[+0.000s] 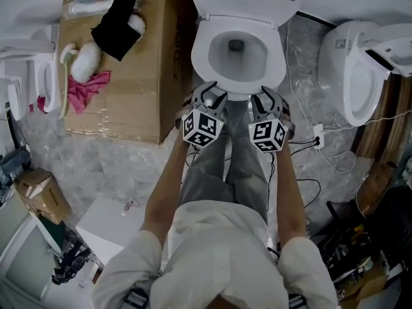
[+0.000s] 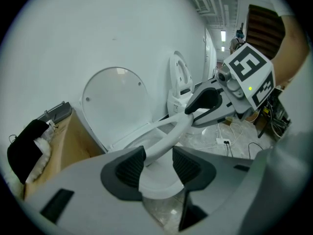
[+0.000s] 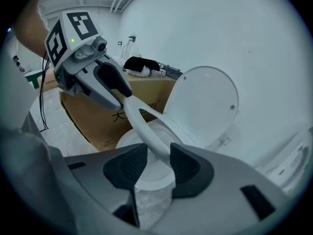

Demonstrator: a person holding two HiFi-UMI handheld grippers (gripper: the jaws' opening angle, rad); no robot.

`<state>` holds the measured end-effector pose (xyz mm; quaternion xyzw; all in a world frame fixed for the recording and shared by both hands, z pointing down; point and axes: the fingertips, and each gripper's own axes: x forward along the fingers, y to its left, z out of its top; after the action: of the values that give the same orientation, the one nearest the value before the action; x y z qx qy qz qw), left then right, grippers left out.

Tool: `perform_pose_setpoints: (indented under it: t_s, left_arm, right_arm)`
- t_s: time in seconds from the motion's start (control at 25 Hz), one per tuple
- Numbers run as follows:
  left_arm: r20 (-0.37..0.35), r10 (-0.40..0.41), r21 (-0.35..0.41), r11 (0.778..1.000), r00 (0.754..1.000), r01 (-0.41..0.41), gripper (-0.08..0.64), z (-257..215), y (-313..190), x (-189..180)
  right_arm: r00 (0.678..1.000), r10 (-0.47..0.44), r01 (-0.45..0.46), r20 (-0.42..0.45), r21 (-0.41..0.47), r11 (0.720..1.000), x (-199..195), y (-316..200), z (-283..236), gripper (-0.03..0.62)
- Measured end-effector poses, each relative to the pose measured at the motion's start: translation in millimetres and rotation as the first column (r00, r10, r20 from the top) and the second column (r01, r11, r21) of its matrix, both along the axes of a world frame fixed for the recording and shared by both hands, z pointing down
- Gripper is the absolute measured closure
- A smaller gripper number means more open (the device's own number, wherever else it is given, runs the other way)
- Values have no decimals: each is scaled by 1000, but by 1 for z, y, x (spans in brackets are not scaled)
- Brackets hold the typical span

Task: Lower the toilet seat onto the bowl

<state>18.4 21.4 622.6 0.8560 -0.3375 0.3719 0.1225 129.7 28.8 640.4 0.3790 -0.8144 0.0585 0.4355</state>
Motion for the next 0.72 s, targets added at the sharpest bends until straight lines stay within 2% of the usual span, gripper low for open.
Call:
perform_pose_setpoints:
  t_s: [0.72]
  left_arm:
    - [-8, 8, -50, 999, 1000, -8, 357, 45, 35, -2]
  right_arm:
    - [998, -18, 17, -58, -7, 1000, -2, 36, 47, 436]
